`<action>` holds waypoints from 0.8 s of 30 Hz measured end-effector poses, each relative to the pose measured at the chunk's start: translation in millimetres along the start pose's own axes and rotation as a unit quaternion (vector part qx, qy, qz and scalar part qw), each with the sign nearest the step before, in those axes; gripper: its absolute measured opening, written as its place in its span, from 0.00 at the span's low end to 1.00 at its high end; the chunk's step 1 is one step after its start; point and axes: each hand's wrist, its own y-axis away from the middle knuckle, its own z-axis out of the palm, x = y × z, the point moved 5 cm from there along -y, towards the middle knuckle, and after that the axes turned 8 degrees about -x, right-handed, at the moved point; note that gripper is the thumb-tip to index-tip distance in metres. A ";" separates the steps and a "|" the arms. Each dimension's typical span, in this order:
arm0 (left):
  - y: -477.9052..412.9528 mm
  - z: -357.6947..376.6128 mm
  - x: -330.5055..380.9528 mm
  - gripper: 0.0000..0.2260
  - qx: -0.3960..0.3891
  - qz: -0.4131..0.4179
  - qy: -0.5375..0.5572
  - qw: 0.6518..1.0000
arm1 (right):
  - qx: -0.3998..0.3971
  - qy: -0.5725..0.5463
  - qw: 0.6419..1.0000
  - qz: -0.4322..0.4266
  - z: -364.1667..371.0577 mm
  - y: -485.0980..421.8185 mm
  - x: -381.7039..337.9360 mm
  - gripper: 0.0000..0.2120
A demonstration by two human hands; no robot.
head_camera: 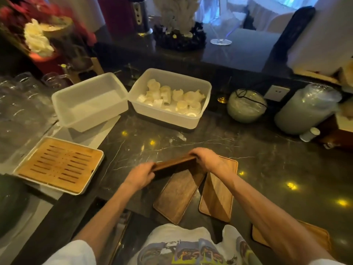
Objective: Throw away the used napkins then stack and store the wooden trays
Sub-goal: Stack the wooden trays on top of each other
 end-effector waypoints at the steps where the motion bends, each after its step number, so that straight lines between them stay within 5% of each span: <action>1: 1.6 -13.9 -1.1 0.11 0.034 0.002 0.032 0.999 | 0.030 -0.035 0.999 0.016 -9.6 2.8 6.1 0.14; 7: 14.3 -59.9 35.3 0.07 0.190 0.068 0.185 0.962 | 0.190 -0.273 0.941 0.056 -39.2 51.4 39.6 0.11; 10: 14.6 -59.1 60.6 0.05 0.214 0.033 0.336 0.917 | 0.260 -0.401 0.877 0.052 -47.7 86.5 54.7 0.10; 14: 6.0 -39.3 112.3 0.08 0.207 -0.009 0.448 0.869 | 0.230 -0.549 0.793 0.130 -28.6 137.1 77.7 0.09; 18: 0.7 -2.1 157.1 0.11 0.164 -0.028 0.489 0.856 | 0.197 -0.579 0.770 0.179 5.8 185.2 110.1 0.16; 24: 10.1 76.1 237.1 0.07 0.011 -0.033 0.548 0.835 | 0.305 -0.539 0.727 0.295 37.2 292.0 173.2 0.16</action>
